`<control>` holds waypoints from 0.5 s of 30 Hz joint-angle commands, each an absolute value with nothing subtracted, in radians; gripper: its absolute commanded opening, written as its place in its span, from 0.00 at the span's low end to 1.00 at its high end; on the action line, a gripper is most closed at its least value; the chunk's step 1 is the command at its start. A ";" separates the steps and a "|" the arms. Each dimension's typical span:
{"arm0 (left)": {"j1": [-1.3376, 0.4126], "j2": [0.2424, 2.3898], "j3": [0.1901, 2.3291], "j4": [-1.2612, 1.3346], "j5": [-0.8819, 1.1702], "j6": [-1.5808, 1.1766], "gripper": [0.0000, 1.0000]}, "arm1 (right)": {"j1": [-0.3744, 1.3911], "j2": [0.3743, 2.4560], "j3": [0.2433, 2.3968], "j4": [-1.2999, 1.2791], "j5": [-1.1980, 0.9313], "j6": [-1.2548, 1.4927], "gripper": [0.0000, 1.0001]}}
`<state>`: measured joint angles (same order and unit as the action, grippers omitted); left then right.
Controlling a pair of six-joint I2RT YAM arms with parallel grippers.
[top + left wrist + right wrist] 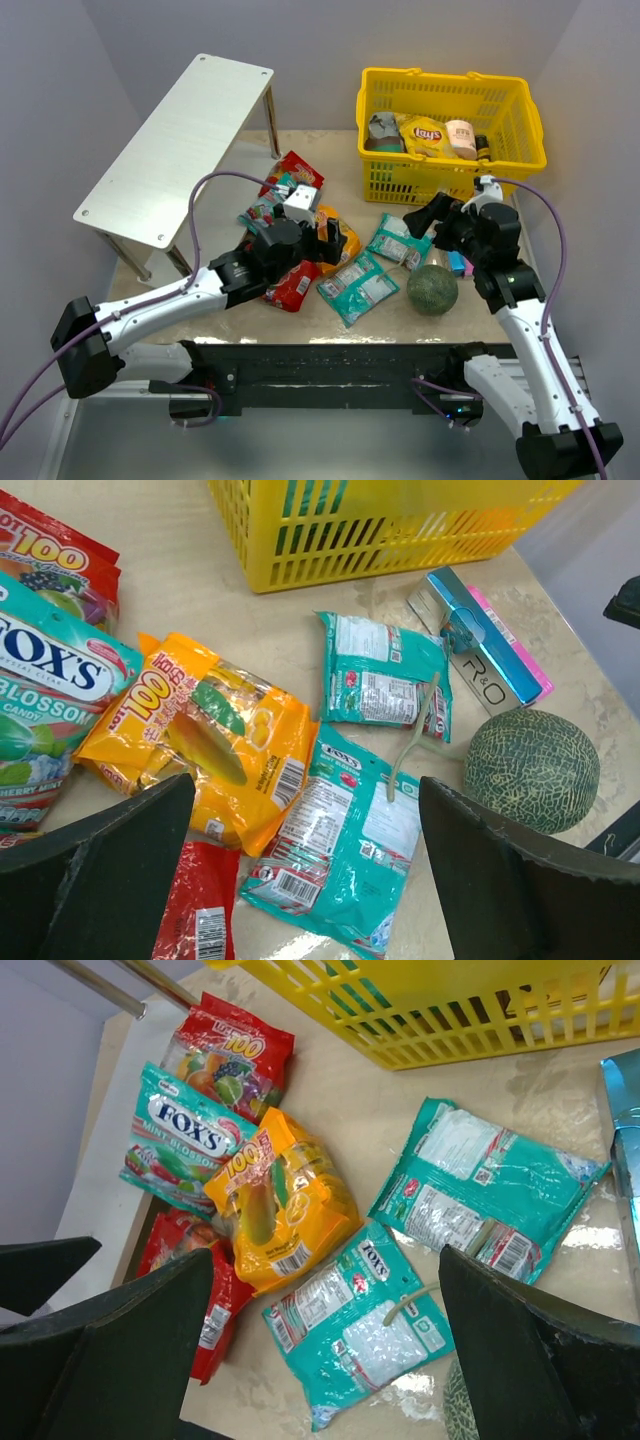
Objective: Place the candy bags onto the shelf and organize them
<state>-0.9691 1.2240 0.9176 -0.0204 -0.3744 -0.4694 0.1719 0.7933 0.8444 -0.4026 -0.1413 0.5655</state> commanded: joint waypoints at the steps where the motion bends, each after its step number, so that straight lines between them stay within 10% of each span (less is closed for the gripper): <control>1: -0.968 1.154 0.907 0.002 -0.509 -0.486 1.00 | 0.173 0.813 0.835 -0.373 -0.213 0.565 0.99; 15: -0.945 1.005 0.813 -0.050 -0.606 -0.514 1.00 | 0.172 0.801 0.785 -0.351 -0.336 0.497 0.99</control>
<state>-0.9535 1.0046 0.8024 -0.0261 -0.5449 -0.4976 0.1719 0.8047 0.7986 -0.3820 -0.2657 0.5270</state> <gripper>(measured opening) 0.994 0.987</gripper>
